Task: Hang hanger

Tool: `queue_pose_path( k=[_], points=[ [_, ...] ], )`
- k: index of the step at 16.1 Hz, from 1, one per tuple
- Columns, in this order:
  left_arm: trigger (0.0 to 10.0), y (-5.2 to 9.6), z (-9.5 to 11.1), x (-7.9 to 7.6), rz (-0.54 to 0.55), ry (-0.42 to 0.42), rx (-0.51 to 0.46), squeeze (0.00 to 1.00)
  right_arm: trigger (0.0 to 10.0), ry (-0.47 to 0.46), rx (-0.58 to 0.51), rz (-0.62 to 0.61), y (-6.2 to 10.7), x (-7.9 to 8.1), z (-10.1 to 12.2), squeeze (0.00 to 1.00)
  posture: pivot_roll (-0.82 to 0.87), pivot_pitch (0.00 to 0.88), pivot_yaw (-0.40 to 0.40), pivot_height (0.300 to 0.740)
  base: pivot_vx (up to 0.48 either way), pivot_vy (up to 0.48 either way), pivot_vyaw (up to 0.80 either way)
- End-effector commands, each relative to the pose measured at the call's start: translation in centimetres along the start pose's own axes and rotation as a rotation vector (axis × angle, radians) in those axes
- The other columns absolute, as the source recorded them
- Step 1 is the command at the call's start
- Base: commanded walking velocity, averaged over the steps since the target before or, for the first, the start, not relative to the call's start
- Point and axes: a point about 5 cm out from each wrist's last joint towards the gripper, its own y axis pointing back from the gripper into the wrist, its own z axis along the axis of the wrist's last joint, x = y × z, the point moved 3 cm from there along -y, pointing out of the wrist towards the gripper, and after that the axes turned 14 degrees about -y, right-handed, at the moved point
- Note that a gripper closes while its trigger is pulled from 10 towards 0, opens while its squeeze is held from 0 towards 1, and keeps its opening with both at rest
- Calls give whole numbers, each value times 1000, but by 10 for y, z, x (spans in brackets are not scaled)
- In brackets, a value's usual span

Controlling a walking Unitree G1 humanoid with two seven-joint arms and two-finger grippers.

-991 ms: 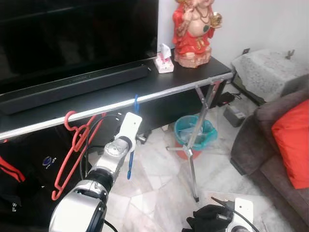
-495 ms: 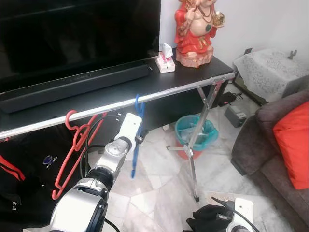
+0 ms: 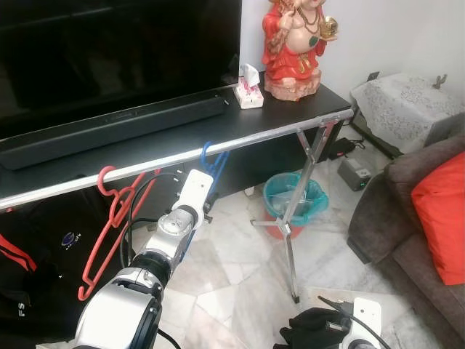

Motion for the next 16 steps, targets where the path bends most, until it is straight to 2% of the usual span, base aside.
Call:
queue_pose_path(
  k=[1, 10, 16],
  points=[
    [0, -1, 3, 0, -1, -29, -14, 0, 10000, -8, -5, -5, 0, -2, 1, 0, -205, 70, -21, 740, 0, 0, 0],
    [0, 2, 0, 3, 14, -22, -25, 0, 10000, -8, 1, -3, 1, -2, -2, 0, -204, 68, -20, 740, 0, 0, 0],
    [0, 4, 5, 8, 49, 11, -75, 0, 10000, -9, 3, -4, 1, -2, -3, 0, -202, 59, -17, 740, 0, 0, 0]
  ],
)
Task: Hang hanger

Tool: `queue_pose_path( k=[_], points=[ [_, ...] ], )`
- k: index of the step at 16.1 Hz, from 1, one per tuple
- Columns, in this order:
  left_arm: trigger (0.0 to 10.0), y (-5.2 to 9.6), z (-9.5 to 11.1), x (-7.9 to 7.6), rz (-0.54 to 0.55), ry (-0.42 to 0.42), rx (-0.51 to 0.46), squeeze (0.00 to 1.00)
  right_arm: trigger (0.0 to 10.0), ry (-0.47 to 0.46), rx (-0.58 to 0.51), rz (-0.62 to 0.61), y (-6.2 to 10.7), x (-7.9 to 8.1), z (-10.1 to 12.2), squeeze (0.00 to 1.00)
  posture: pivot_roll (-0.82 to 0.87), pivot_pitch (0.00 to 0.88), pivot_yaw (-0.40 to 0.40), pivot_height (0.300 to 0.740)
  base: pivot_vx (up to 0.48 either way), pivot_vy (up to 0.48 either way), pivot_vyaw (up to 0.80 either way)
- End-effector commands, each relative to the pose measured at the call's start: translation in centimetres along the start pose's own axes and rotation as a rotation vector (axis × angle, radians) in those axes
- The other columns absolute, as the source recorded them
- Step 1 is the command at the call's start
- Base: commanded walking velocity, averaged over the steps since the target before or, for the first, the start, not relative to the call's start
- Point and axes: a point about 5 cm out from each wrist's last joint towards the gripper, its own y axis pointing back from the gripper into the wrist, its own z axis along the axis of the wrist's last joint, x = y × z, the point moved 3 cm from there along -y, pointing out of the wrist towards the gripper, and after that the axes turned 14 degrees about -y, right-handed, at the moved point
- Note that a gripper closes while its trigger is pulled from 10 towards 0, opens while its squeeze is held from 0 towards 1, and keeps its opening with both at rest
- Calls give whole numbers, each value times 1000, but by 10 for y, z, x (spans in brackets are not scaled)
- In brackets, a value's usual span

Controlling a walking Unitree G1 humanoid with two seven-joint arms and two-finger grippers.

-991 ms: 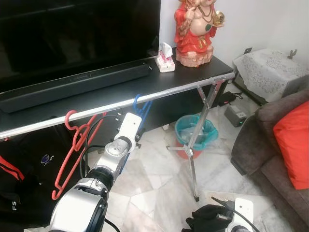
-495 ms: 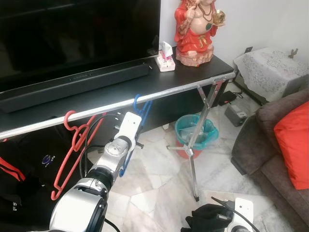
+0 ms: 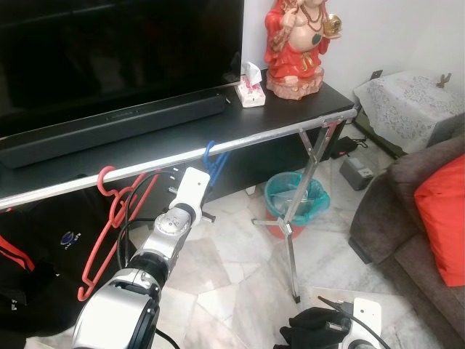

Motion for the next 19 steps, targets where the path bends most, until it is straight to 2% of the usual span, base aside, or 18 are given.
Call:
queue_pose_path(
  k=[1, 2, 4, 5, 7, 8, 9, 12, 13, 18, 19],
  points=[
    [0, 1, 4, 2, 15, 11, -37, 0, 10000, -9, 3, -4, 1, -2, -3, 0, -202, 57, -15, 740, 0, 0, 0],
    [0, 4, 10, 7, 37, 45, -97, 0, 10000, -10, 3, -3, 1, -1, -3, 0, -199, 54, -13, 740, 0, 0, 0],
    [0, 8, 13, 10, 48, 63, -144, 0, 10000, -10, 4, -3, 1, -1, -4, 0, -199, 52, -11, 740, 0, 0, 0],
    [0, 14, 16, 13, 55, 78, -201, 0, 10000, -11, 5, -2, 1, -1, -4, 0, -199, 52, -11, 740, 0, 0, 0],
    [627, 20, 15, 14, 44, 92, -229, 0, 10000, -9, 6, -1, 1, -1, -5, 0, -199, 52, -11, 740, 0, 0, 0],
    [4471, 26, 10, 13, 29, 80, -242, 0, 10000, -9, 8, -1, 2, -1, -6, 0, -194, 44, -7, 740, 0, 0, 0],
    [10000, 35, 4, 12, 3, 66, -250, 0, 10000, -9, 9, -1, 2, -1, -6, 0, -194, 44, -7, 740, 0, 0, 0],
    [10000, 58, -23, 6, -71, -11, -212, 0, 10000, -8, 12, -2, 2, -1, -7, 0, -195, 33, 0, 740, 0, 0, 0],
    [10000, 72, -41, 4, -102, -47, -172, 0, 10000, -6, 14, -2, 2, -1, -8, 0, -193, 30, -1, 740, 0, 0, 0],
    [10000, 96, -79, -11, -215, -152, -42, 0, 10000, -2, 17, 1, 2, -1, -8, 0, -187, 21, 2, 740, 0, 0, 0],
    [10000, 99, -99, -19, -260, -230, 53, 0, 10000, 0, 17, 2, 2, 0, -8, 0, -185, 24, 2, 740, 0, 0, 0]
  ],
)
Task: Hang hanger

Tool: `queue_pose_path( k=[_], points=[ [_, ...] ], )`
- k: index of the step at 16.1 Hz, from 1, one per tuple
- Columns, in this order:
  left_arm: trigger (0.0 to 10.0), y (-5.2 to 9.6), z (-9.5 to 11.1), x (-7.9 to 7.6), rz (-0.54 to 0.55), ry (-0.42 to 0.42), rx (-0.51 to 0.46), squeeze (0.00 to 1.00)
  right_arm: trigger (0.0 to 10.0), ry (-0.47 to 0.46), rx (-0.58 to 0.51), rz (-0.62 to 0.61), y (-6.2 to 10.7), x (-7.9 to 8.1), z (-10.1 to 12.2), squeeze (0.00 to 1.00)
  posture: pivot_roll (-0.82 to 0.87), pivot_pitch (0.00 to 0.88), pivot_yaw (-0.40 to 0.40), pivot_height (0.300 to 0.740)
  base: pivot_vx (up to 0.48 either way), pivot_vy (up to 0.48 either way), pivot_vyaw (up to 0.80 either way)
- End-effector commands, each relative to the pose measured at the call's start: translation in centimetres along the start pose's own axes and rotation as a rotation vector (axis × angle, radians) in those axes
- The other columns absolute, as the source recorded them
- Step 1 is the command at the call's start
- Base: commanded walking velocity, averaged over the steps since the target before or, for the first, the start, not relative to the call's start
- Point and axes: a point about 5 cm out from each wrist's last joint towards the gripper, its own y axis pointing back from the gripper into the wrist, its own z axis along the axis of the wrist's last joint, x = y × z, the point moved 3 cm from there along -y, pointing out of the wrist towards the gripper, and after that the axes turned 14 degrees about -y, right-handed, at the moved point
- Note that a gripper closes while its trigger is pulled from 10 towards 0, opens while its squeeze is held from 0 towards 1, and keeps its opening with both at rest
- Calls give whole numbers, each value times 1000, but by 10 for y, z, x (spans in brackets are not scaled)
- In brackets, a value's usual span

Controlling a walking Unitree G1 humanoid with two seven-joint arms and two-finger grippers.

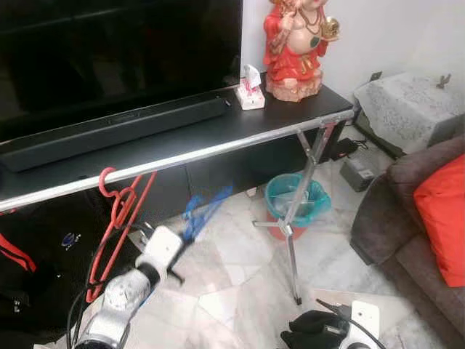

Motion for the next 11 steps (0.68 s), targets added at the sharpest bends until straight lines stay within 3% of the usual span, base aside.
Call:
queue_pose_path(
  k=[1, 4, 5, 7, 9, 11],
  points=[
    [10000, 3, -20, -14, -66, -55, 105, 0, 10000, 2, 4, -1, 0, -1, -1, 0, -185, 25, 3, 740, 0, 0, 0],
    [10000, 7, -49, -35, -144, -125, 267, 0, 10000, 2, 2, -1, 0, -1, -1, 0, -191, 37, 7, 740, 0, 0, 0],
    [10000, 14, -70, -39, -145, -199, 393, 0, 10000, 1, 2, -3, 1, -1, -2, 0, -189, 42, 8, 740, 0, 0, 0],
    [10000, 28, -94, -45, -145, -224, 533, 0, 10000, -2, 5, -5, 1, -1, -3, 0, -189, 47, 9, 740, 0, 0, 0],
    [10000, 39, -108, -52, -138, -178, 623, 0, 10000, -2, 7, -6, 1, -1, -4, 0, -188, 50, 10, 740, 0, 0, 0],
    [10000, 60, -128, -64, -104, -24, 748, 0, 10000, -1, 12, -6, 1, 0, -5, 0, -188, 52, 12, 740, 0, 0, 0]
  ],
)
